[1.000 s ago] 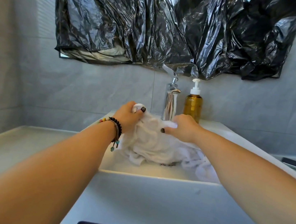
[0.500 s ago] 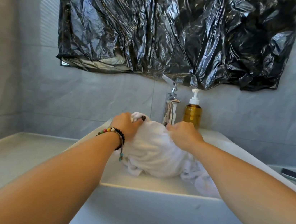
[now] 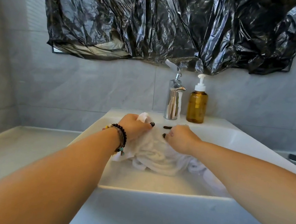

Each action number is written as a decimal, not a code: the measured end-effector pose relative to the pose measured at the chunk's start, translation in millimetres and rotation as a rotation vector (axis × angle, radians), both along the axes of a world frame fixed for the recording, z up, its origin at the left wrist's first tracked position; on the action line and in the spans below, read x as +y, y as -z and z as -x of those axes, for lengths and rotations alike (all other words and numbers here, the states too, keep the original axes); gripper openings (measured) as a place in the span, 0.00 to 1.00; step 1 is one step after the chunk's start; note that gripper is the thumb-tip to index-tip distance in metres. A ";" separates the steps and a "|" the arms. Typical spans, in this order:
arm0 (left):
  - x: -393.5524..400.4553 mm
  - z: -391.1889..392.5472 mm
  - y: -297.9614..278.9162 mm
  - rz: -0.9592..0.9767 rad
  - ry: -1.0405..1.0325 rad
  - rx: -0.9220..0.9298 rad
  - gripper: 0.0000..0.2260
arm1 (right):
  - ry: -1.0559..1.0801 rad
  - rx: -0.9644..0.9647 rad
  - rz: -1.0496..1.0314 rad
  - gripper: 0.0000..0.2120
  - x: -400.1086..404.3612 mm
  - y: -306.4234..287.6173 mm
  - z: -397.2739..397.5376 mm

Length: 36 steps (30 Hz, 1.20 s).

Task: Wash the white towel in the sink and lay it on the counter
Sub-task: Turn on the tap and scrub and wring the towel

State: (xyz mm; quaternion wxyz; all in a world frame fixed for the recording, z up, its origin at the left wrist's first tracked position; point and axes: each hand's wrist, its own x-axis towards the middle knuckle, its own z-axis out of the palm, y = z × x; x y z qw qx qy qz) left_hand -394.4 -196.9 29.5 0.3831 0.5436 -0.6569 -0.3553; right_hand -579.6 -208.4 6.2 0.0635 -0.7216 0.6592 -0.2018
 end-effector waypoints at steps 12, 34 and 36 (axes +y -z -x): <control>-3.1 7.0 -5.0 -0.618 0.049 0.921 0.20 | -0.254 -0.089 0.402 0.33 33.9 -2.3 -6.2; 40.9 -9.9 -139.8 -0.441 0.403 0.355 0.26 | -0.103 -0.218 0.287 0.03 60.8 -224.7 -22.4; 50.8 -0.1 -131.6 -0.281 0.308 0.225 0.22 | -0.009 -0.305 0.187 0.08 63.1 -246.6 -26.1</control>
